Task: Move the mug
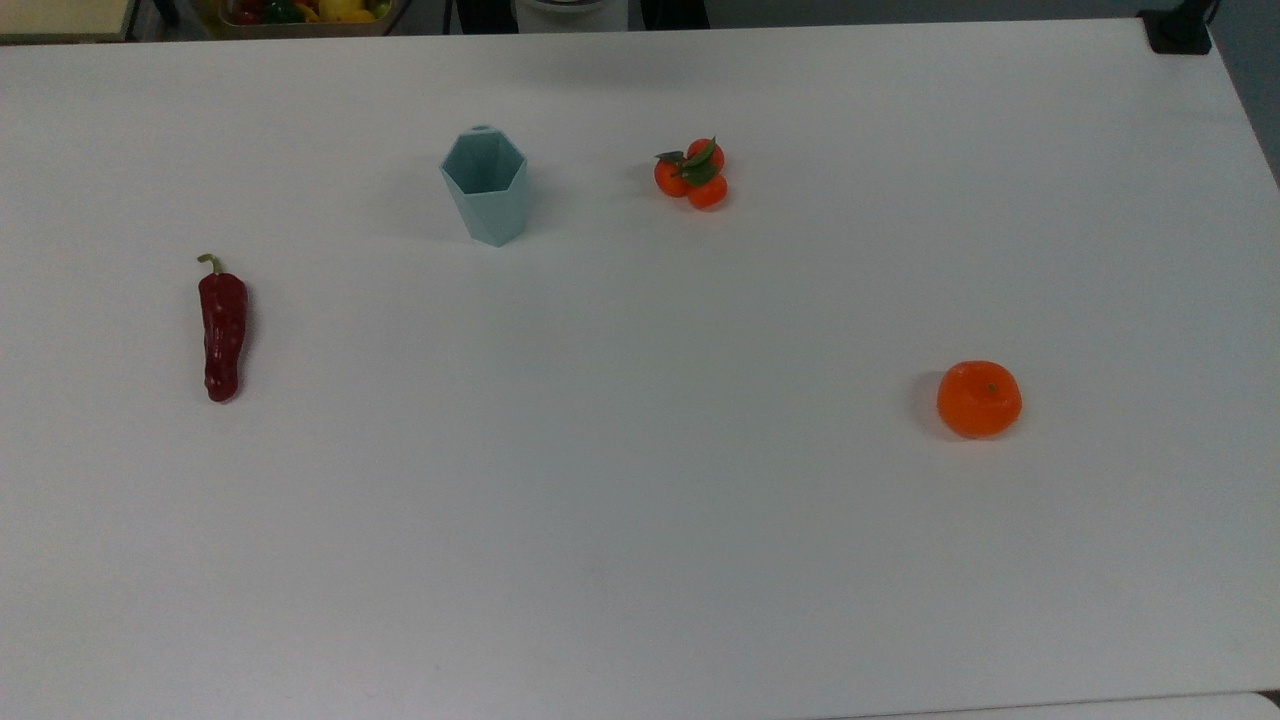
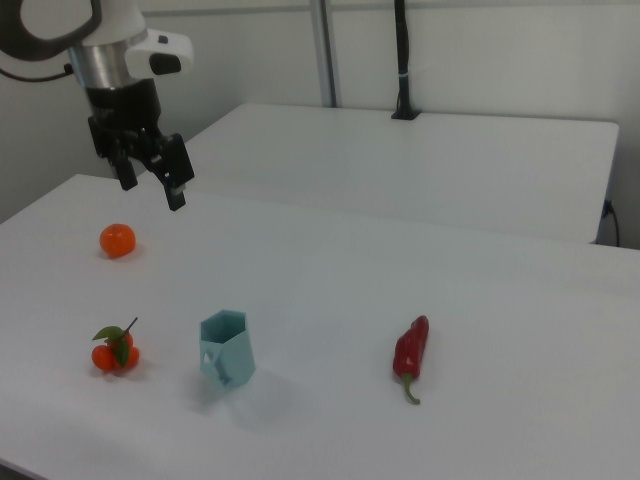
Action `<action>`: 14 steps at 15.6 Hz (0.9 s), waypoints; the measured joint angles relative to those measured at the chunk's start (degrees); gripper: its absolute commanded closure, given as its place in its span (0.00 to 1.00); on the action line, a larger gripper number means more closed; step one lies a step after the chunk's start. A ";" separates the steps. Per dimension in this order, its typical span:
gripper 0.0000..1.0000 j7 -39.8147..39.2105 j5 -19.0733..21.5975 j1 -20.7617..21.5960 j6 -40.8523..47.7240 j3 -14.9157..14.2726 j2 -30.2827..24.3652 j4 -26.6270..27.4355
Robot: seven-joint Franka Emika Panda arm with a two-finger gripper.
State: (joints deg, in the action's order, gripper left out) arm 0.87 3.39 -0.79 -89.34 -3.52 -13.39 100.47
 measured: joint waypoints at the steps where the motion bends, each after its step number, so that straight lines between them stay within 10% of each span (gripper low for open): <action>1: 0.00 2.82 0.00 0.10 0.01 0.47 1.04 -1.40; 14: 0.00 -3.88 -0.01 0.35 -4.14 1.45 7.72 -7.70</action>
State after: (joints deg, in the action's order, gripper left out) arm -3.01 3.39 -0.44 -93.48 -2.07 -5.67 92.78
